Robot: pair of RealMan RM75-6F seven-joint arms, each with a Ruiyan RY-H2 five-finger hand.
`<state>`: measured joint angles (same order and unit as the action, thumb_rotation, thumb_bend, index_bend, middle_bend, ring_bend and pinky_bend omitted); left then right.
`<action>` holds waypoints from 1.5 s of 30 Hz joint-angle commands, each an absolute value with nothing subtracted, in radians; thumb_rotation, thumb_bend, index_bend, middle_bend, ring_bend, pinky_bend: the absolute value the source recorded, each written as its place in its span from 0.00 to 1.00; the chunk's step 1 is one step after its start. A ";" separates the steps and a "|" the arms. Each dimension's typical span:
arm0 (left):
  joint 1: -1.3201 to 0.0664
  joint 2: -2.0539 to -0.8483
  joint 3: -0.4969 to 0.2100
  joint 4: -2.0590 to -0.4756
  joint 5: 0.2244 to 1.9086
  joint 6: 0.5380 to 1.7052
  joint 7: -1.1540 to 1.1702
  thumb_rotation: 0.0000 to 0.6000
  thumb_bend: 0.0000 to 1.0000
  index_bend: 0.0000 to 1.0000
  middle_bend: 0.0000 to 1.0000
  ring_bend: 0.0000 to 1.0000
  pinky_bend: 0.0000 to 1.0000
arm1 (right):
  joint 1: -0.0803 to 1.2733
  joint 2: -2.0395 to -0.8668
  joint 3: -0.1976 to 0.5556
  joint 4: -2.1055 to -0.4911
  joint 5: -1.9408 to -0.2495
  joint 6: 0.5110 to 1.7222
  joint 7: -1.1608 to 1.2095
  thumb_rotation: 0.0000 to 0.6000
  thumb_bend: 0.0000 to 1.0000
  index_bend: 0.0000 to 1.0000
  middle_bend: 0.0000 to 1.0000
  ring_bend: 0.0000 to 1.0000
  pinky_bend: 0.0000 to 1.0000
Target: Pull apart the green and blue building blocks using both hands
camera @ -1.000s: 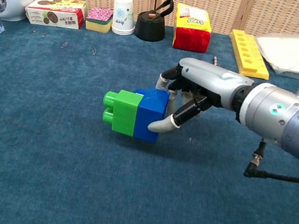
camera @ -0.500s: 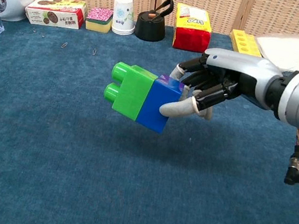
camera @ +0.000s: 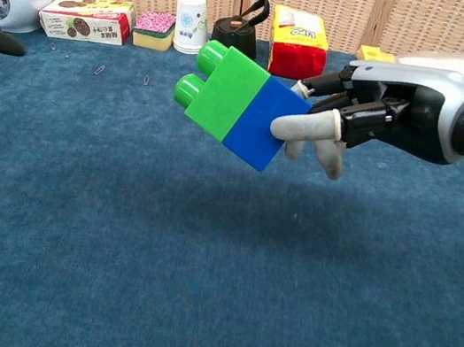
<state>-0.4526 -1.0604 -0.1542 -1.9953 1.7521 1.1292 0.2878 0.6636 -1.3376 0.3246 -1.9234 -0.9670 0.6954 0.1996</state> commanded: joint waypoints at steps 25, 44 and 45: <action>-0.710 -1.384 -0.218 -1.869 1.596 1.000 0.395 1.00 0.17 0.29 0.18 0.14 0.22 | 0.657 -1.266 0.321 -1.932 -1.058 0.673 0.378 0.74 0.22 0.59 0.57 0.69 0.60; -0.743 -1.427 -0.184 -1.839 1.616 1.050 0.404 1.00 0.23 0.55 0.18 0.15 0.22 | 0.663 -1.251 0.300 -1.928 -1.078 0.677 0.427 0.74 0.22 0.59 0.57 0.70 0.60; -0.743 -1.427 -0.183 -1.836 1.617 1.055 0.399 1.00 0.23 0.55 0.18 0.15 0.22 | 0.665 -1.252 0.299 -1.926 -1.077 0.676 0.429 0.74 0.22 0.59 0.57 0.70 0.60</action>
<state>-0.7434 -1.4263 -0.1844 -1.8389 1.6153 1.0505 0.4034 0.6635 -1.2511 0.3002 -1.9270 -1.0777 0.6766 0.4279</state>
